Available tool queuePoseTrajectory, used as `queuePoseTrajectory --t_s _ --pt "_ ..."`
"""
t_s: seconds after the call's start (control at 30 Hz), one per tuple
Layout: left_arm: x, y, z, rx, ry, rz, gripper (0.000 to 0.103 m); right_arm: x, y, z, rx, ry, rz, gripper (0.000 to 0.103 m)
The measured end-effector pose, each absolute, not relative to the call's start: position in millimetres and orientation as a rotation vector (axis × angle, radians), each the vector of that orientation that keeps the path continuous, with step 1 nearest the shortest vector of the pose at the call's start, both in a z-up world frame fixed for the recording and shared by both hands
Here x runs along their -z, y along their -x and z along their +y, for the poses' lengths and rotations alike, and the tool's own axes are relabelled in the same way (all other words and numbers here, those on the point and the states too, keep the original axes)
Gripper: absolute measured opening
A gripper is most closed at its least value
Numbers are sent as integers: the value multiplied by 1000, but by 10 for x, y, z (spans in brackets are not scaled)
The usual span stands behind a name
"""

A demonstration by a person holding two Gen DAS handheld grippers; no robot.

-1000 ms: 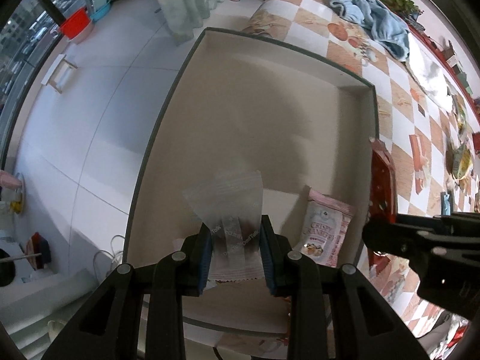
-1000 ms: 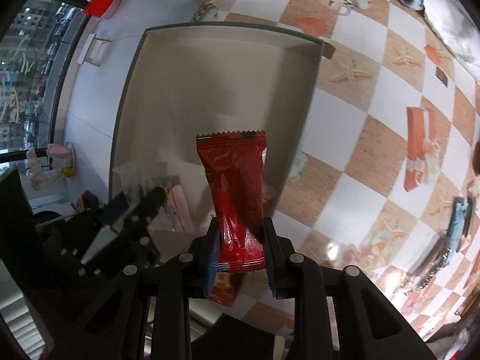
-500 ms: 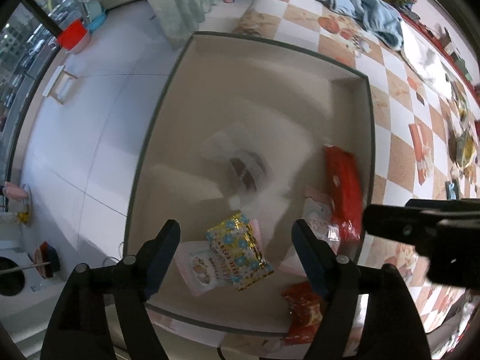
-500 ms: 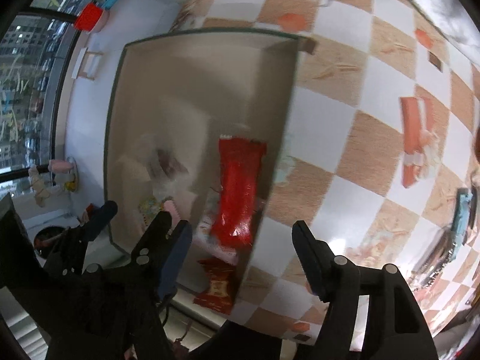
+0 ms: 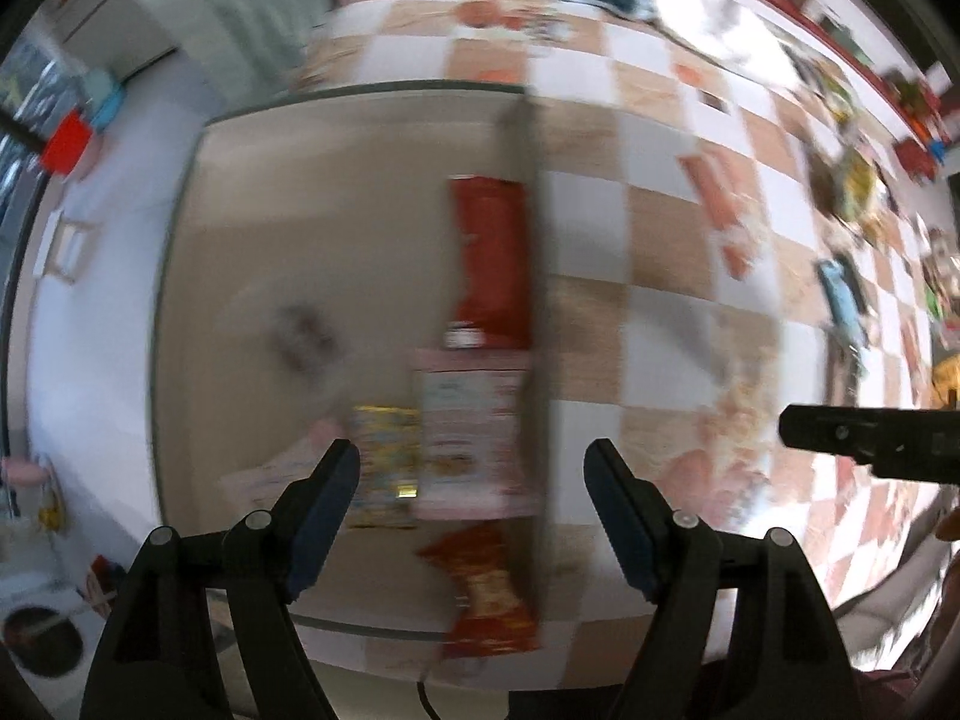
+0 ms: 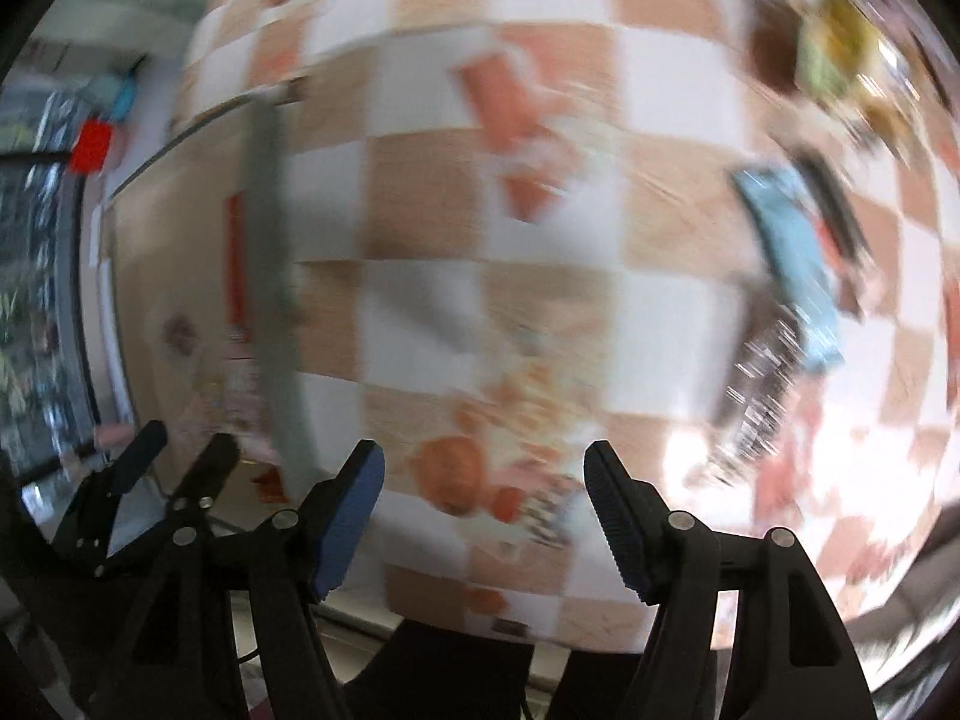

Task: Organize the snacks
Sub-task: 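Open both grippers to drop the snacks into the beige tray, then move left gripper to clear brown-snack packet while right gripper grasps potato sticks bag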

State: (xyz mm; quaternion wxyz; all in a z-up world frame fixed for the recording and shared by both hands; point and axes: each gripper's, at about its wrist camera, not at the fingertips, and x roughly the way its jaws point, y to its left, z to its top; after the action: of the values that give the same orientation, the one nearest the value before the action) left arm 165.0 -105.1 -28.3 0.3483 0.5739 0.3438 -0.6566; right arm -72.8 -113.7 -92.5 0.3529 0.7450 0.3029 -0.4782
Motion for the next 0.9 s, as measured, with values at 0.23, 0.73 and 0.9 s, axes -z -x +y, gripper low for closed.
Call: queuePoseTrajectory --t_s 0.23,0.73,0.9 --pt "237 -1138 -740 1811 -1568 866 80 916 1228 -628 1355 -1983 700 93" --pt "382 -277 -219 1890 -1744 802 80 1224 1918 398 1500 -2194 586 92" --pt "346 26 -133 1920 -1741 790 80 1237 2093 509 1551 -2192 577 92"
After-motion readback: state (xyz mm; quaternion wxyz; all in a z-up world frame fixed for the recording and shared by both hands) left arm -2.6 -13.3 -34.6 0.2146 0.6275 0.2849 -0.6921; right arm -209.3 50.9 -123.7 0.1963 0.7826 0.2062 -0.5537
